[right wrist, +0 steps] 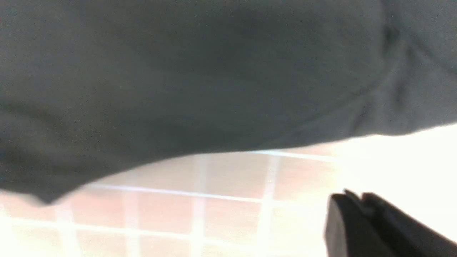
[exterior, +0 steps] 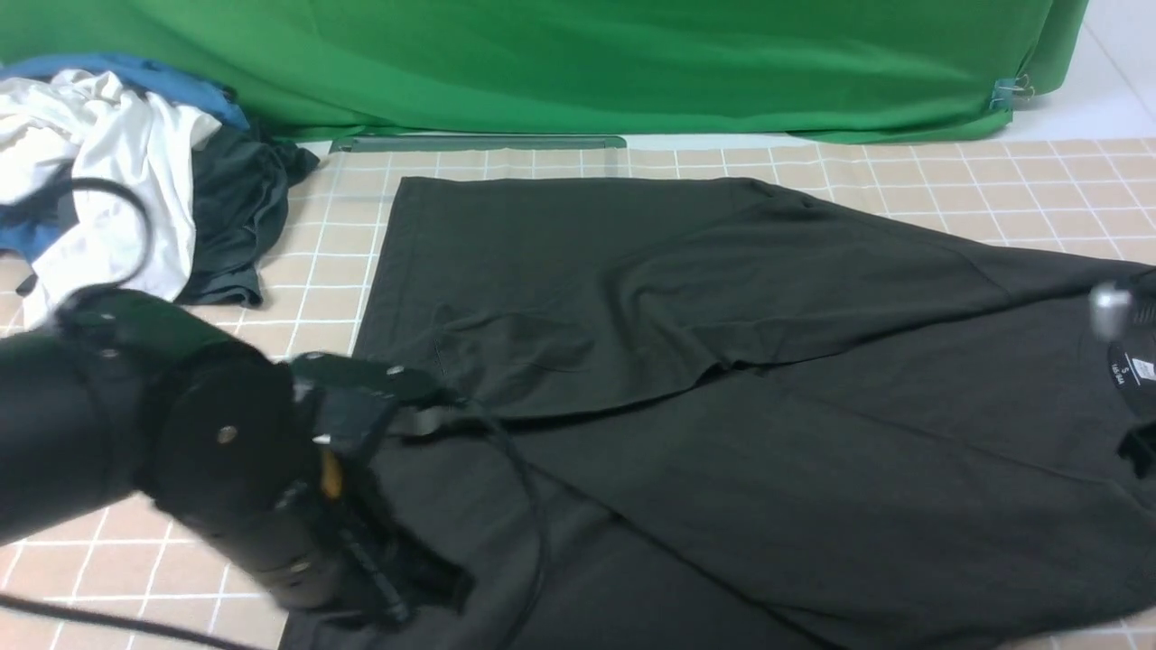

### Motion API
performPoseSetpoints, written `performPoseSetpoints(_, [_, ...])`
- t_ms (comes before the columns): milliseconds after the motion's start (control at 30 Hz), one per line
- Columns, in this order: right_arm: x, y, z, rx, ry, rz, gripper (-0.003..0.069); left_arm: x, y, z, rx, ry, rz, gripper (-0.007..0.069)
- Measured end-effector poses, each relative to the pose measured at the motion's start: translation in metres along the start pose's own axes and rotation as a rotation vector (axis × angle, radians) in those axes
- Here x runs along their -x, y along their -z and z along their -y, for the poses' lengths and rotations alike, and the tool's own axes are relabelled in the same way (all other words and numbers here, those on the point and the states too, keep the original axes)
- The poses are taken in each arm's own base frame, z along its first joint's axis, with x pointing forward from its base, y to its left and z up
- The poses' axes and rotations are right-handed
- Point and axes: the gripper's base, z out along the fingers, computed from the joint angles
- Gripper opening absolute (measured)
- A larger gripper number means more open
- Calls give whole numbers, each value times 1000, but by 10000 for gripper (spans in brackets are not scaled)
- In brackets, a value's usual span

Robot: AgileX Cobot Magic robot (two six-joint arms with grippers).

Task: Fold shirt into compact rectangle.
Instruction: 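Grasp the near edge of the shirt at its hem and shoulder corners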

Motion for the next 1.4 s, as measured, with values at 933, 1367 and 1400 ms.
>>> performPoseSetpoints(933, [-62,81,-27,146,100,447,37,-26,-40,-18,150,281,-101,541])
performPoseSetpoints(1367, [-64,80,-29,164,127,428,40,-19,-56,-11,123,286,-164,67])
performPoseSetpoints(1400, [-65,80,-29,165,128,424,41,-20,-54,-12,124,280,-155,52])
